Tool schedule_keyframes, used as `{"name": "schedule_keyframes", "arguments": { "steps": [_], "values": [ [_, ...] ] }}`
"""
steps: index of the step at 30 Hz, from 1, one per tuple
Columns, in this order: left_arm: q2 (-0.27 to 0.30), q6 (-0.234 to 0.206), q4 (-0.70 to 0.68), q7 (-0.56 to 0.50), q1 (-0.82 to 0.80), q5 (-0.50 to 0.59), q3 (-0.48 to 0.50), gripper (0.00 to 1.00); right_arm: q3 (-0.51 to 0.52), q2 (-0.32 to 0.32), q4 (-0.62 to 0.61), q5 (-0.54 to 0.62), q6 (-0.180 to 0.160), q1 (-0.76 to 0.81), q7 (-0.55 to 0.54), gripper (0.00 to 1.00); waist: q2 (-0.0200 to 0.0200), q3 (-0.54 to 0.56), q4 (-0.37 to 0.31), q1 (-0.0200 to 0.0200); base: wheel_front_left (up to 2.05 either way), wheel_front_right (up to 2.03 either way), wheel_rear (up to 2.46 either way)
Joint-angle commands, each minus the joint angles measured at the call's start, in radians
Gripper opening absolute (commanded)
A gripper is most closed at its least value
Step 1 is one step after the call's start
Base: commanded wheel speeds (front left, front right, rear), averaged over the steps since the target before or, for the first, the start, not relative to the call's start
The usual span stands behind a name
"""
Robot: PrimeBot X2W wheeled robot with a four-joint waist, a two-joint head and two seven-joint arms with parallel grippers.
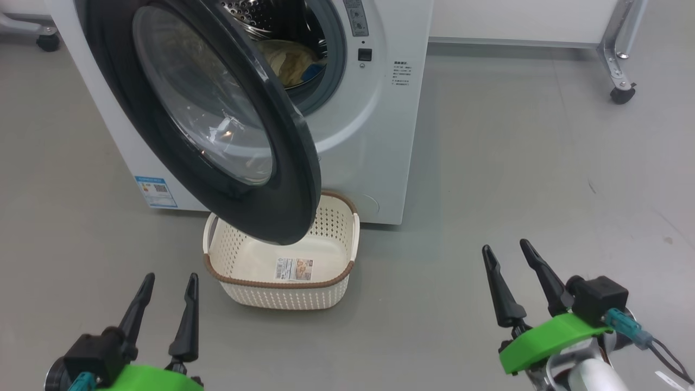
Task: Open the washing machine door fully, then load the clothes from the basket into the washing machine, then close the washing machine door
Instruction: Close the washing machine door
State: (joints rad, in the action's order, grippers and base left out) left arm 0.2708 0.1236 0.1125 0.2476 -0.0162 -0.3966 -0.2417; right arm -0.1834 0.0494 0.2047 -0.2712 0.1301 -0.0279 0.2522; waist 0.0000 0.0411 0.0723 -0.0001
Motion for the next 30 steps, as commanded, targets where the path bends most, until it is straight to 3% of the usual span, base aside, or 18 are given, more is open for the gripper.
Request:
{"name": "schedule_keyframes", "arguments": {
  "steps": [1, 30],
  "values": [
    [0.010, 0.003, -0.032, 0.014, -0.042, 0.014, 0.054, 1.00, -0.017, 0.001, -0.029, 0.001, 0.001, -0.033, 0.010, 1.00, 0.0000, 0.000, 0.000, 0.0001, 0.00, 0.00, 0.00],
    [0.011, 0.007, -0.003, 0.014, -0.044, 0.004, 0.008, 1.00, -0.016, 0.001, -0.018, 0.003, 0.001, -0.032, 0.010, 1.00, 0.0000, -0.001, 0.009, 0.0001, 0.00, 0.00, 0.00]
  ]
}}
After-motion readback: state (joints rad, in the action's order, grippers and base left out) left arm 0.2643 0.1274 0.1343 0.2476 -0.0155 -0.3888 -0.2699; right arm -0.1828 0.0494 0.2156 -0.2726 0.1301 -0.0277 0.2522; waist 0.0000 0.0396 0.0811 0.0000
